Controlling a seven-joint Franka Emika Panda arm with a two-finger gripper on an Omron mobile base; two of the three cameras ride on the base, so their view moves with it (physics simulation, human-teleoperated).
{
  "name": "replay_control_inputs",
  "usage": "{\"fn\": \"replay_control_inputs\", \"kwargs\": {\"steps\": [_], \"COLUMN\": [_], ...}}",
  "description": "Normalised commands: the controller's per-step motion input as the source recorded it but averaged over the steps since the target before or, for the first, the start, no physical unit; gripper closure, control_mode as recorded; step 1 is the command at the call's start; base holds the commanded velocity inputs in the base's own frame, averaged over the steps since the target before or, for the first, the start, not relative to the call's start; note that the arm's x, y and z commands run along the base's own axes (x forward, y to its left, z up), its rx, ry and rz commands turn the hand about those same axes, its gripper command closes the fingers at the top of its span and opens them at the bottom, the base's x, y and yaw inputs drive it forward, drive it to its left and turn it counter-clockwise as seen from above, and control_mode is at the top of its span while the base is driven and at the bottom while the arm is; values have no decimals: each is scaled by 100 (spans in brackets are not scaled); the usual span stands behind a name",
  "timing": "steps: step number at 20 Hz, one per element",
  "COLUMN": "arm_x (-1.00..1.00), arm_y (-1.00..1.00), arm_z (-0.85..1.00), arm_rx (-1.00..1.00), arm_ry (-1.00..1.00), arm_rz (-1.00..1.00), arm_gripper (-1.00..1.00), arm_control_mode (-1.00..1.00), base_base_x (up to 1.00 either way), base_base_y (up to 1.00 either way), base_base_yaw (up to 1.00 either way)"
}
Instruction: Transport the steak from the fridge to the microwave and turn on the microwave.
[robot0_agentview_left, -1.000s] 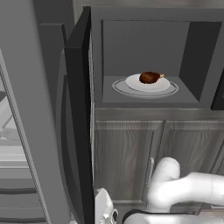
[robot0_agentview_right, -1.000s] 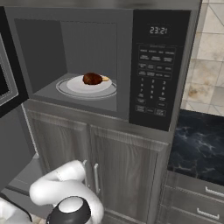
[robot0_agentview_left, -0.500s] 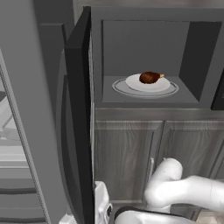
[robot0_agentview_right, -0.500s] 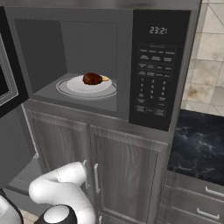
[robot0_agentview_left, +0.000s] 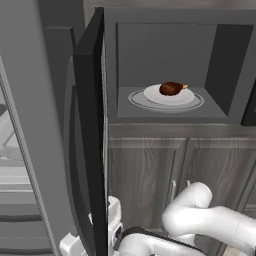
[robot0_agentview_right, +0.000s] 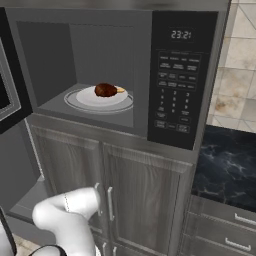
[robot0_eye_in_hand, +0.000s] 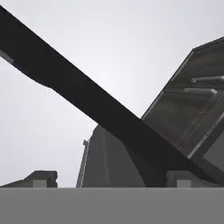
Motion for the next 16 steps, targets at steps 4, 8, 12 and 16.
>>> {"fn": "replay_control_inputs", "kwargs": {"steps": [4, 8, 12, 16], "arm_x": [2, 0, 0, 0], "arm_y": [-6, -31, -69, -77], "arm_z": [42, 66, 81, 80], "arm_rx": [20, 26, 39, 41], "arm_ry": [-20, -10, 0, 0], "arm_rz": [-11, -3, 0, 0], "arm_gripper": [-100, -100, -100, -100], "arm_control_mode": [-100, -100, -100, -100], "base_base_x": [0, 0, 0, 0], "base_base_y": [0, 0, 0, 0], "base_base_yaw": [0, 0, 0, 0]}}
